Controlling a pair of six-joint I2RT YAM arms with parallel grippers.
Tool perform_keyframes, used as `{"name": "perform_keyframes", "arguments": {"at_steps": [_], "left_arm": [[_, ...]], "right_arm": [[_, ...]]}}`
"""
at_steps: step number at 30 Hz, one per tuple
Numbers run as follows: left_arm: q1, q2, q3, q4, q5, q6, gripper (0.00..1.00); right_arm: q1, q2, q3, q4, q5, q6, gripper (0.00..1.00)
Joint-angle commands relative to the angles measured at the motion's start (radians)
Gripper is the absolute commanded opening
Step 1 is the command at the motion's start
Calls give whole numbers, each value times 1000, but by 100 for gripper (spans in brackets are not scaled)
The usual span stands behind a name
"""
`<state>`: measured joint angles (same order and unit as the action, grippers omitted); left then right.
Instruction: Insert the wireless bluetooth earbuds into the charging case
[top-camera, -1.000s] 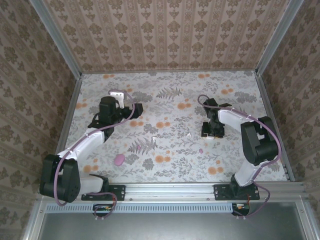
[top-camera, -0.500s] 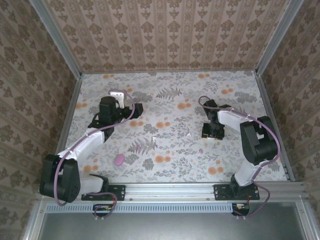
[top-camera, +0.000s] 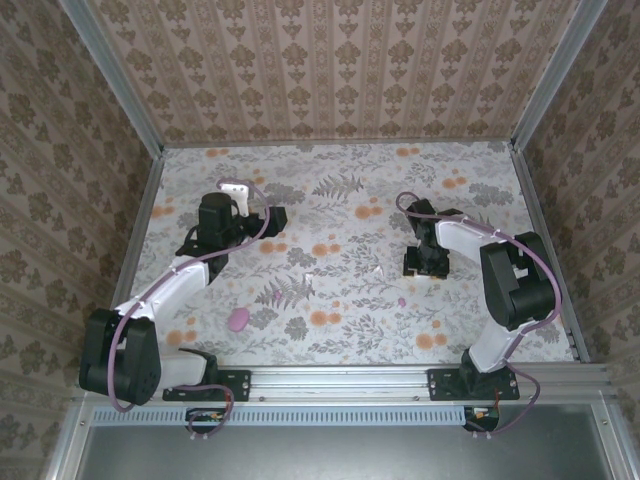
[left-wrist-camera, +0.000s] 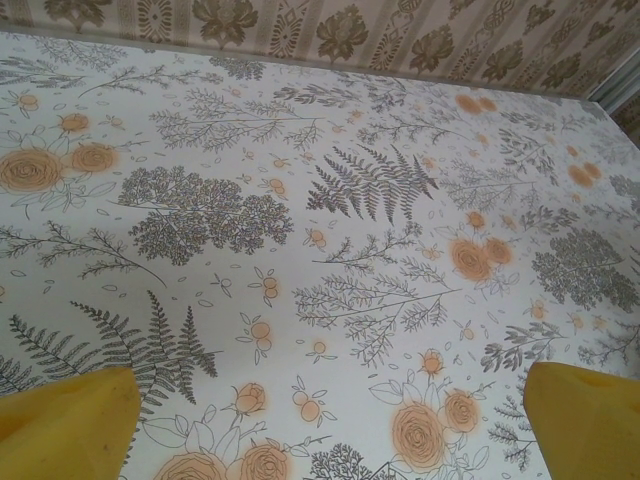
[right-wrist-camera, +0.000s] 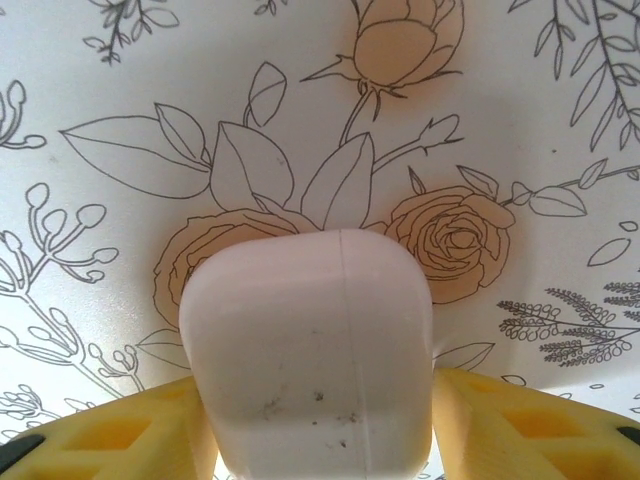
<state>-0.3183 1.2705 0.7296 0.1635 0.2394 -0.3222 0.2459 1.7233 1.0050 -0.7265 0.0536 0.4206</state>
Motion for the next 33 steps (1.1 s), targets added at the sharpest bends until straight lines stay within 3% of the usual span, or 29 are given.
{"name": "perform_keyframes", "arguments": {"at_steps": [1,9,13,15,21,26,33], "left_arm": [[8,5,25,14,12,-16,100],[8,9,25,16,16,-18,100],[8,11,30,15,24,-20,100],[8,17,37,14,32,-19,100],[7,50,72,-3,72,-25,100],[3,103,134,-27,162,-30,100],[-28,170,242,-71,363,-10,96]], "right_arm": [[-6,21,21,-4,26,-24,57],[-6,39,38,-5,21,-57,56],[-5,33,39,-4,29,-60,50],[-2,16,33,3,28,-62,44],[29,-117,-5,63,39,-88,43],[89,-299,-38,160,44,-157,43],[214,-495,-85,353,-20,-451,42]]}}
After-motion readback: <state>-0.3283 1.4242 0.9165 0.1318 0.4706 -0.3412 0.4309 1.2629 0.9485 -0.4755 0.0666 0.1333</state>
